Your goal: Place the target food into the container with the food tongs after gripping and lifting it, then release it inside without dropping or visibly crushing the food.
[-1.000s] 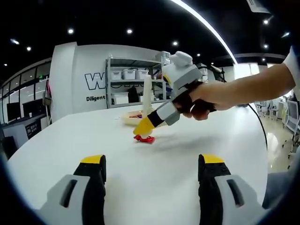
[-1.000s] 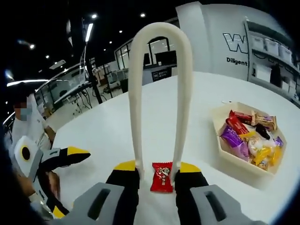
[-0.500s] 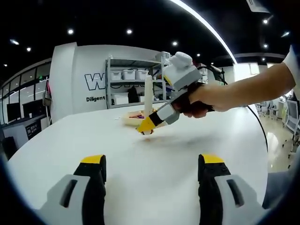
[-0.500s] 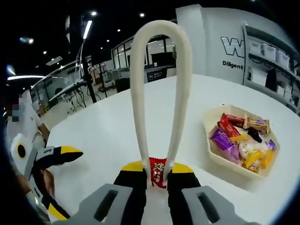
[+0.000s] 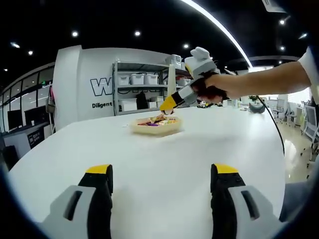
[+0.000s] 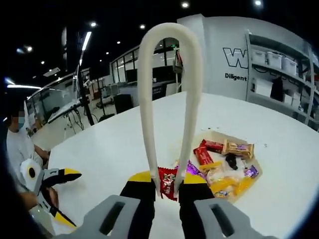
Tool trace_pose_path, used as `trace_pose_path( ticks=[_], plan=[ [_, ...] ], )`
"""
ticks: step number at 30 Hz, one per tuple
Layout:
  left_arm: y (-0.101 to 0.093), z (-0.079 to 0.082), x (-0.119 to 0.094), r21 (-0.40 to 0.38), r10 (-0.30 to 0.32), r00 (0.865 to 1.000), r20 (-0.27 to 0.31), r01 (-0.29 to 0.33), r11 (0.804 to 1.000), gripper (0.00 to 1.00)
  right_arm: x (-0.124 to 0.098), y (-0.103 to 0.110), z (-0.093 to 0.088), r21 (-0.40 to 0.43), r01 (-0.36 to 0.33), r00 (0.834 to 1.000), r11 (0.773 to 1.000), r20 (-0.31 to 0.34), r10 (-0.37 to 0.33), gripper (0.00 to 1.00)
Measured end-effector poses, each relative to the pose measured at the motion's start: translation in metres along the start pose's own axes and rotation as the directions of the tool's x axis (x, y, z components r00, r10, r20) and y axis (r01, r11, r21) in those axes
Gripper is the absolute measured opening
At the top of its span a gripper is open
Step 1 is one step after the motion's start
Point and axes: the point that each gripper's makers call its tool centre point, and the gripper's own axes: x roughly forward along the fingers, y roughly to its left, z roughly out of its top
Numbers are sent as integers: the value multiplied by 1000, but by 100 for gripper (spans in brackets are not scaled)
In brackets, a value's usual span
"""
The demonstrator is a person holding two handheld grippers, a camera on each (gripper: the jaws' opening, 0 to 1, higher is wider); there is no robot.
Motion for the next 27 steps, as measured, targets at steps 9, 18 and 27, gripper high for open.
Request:
trace_pose_path(
  ticks=[9,18,27],
  plan=[
    [3,0,0,6,3,1000,4,-3,1000,79,-1,-44,-9,40,74,997,996,-4,-74,12],
    [1,2,0,5,5,1000,9,-5,1000,79,15,-72,-25,75,112,993,991,-33,-110,12],
    [0,3,-1,5,9,1000,15,-9,1000,79,24,-85,-52,92,146,987,985,-79,-139,12]
  ],
)
